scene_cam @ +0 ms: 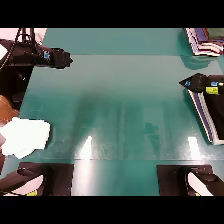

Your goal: Fold the shirts.

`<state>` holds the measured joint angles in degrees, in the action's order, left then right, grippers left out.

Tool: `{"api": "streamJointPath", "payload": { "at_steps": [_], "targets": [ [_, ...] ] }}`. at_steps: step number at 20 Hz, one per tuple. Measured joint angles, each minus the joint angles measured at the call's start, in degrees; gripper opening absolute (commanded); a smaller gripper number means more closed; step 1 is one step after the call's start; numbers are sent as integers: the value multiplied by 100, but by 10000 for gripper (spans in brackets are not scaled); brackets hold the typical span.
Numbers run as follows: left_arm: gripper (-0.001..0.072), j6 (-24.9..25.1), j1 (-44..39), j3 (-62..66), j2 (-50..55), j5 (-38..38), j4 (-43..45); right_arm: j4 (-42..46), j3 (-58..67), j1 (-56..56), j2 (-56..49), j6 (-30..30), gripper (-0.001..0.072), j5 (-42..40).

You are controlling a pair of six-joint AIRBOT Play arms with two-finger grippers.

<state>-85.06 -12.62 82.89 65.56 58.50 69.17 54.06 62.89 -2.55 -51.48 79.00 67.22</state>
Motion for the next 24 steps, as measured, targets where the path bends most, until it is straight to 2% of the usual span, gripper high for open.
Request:
{"api": "streamJointPath", "payload": {
  "at_steps": [13, 20, 24],
  "targets": [
    [31, -2, 0, 0, 0, -13, 0, -4, -2, -22, 0, 2, 17, 15],
    [30, -4, 4, 9, -17, -533, 42, -9, -2, -22, 0, 2, 17, 52],
    [30, -39, 348, -11, -297, 87, 509, -28, -2, -22, 0, 2, 17, 48]
  ]
}}
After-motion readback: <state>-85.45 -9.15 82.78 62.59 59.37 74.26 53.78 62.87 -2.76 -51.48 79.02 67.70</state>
